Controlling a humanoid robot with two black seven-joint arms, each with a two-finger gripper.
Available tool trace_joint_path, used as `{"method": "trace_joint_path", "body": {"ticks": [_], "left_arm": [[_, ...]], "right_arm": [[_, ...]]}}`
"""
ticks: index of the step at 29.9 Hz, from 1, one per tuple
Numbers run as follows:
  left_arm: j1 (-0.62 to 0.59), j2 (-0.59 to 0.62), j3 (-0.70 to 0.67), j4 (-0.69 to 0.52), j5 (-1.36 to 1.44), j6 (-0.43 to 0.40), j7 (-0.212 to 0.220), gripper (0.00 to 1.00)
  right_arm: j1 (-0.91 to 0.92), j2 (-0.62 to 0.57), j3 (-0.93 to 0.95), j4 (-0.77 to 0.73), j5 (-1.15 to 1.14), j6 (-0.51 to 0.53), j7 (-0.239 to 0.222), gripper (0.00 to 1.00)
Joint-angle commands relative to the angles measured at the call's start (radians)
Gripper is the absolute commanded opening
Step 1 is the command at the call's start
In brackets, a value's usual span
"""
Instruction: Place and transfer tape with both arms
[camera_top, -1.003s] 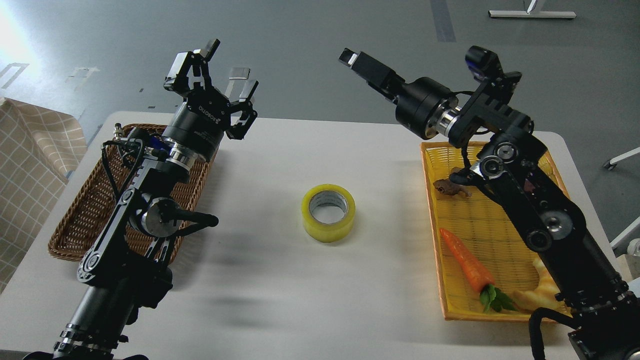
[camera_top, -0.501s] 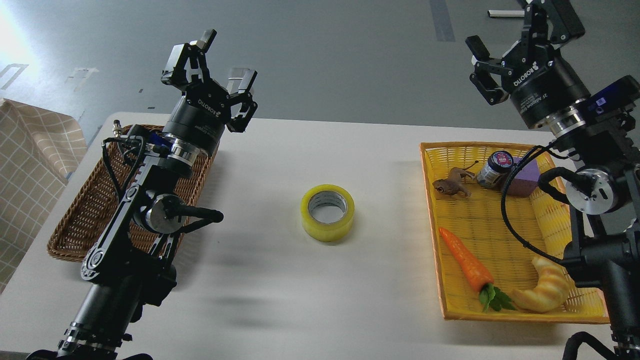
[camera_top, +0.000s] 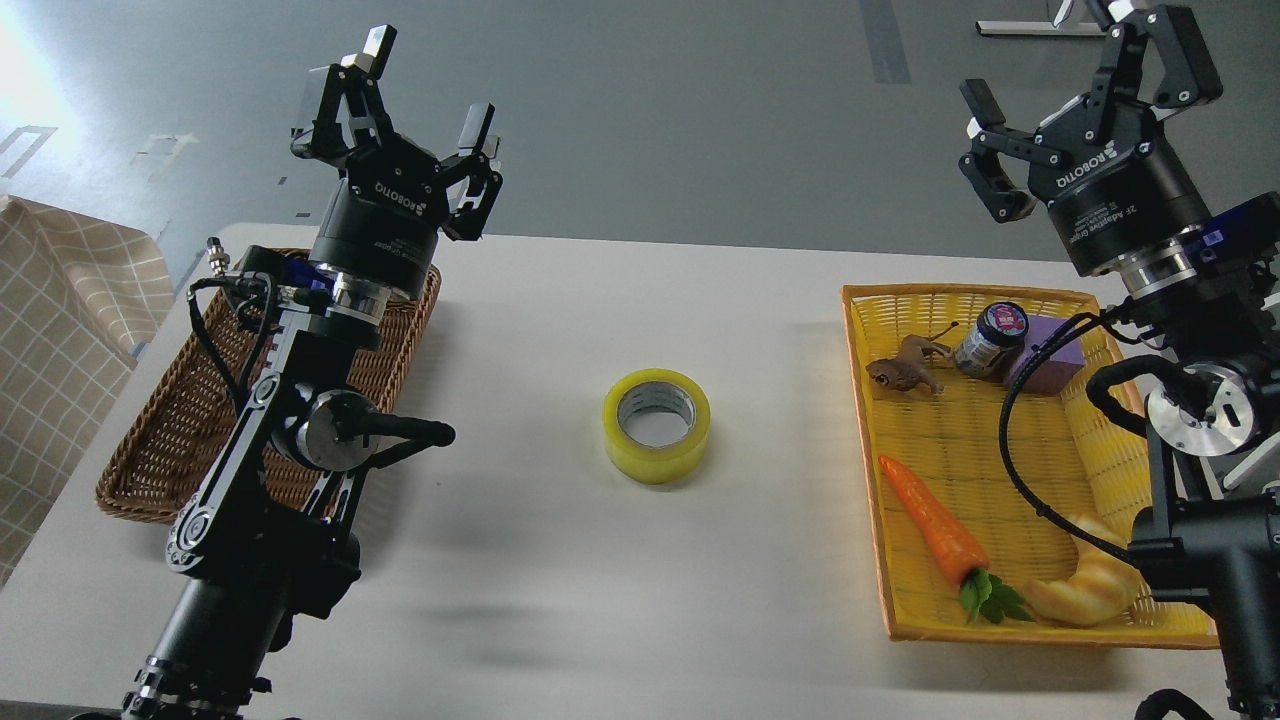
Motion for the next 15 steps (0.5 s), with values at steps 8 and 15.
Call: {"method": "trace_joint_path", "body": {"ticks": [8, 15], "left_arm": [[-0.010, 0.116, 0.176, -0.134, 0.617, 0.250, 0.029, 0.98], [-0.002, 0.167, 0.342, -0.141, 0.887, 0.253, 0.099, 0.97]], "right_arm": [[-0.012, -0.013, -0.006, -0.006, -0.002, 0.005, -0.011, 1.00], [0.002, -0.013, -0.006, -0.001, 0.000, 0.005, -0.012, 1.00]]}}
